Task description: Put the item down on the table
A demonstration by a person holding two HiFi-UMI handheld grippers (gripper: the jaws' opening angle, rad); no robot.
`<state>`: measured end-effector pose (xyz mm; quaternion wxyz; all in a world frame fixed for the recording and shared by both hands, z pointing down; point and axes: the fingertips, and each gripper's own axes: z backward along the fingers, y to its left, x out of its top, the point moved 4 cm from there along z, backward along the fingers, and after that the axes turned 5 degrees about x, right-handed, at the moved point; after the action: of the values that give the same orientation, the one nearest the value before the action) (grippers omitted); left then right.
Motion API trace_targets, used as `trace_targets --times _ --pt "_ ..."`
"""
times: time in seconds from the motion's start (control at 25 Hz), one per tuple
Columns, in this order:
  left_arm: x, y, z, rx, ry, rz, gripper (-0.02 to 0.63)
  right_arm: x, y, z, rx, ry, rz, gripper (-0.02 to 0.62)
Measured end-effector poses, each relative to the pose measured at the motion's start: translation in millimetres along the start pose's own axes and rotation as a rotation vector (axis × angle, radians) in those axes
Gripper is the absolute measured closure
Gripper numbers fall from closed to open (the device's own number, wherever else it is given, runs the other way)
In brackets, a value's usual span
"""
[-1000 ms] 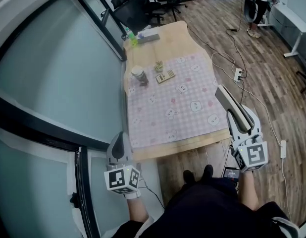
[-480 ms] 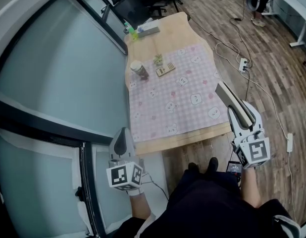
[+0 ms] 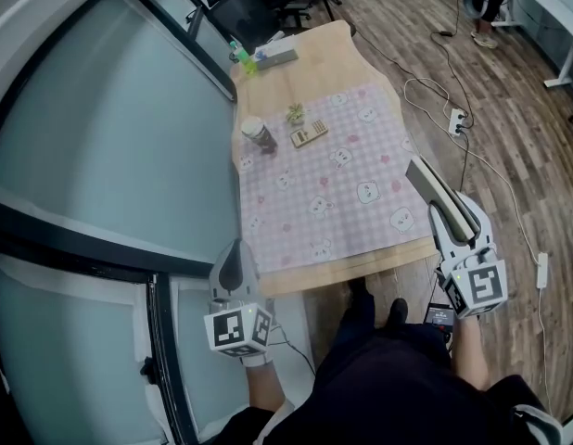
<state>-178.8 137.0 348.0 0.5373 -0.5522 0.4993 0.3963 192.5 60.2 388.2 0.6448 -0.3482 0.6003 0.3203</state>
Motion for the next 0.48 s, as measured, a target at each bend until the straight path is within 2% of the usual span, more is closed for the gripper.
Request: trace_targets --times 0.24,0.48 --pt "1 6 -49 -0.064 -0.038 0.017 0.606 11 -6 -38 -0.012 -0.019 0.012 0.426" --pt "4 29 -100 -0.092 -0.065 0.053 0.606 15 -6 -87 -0.026 -0.006 0.007 0.428"
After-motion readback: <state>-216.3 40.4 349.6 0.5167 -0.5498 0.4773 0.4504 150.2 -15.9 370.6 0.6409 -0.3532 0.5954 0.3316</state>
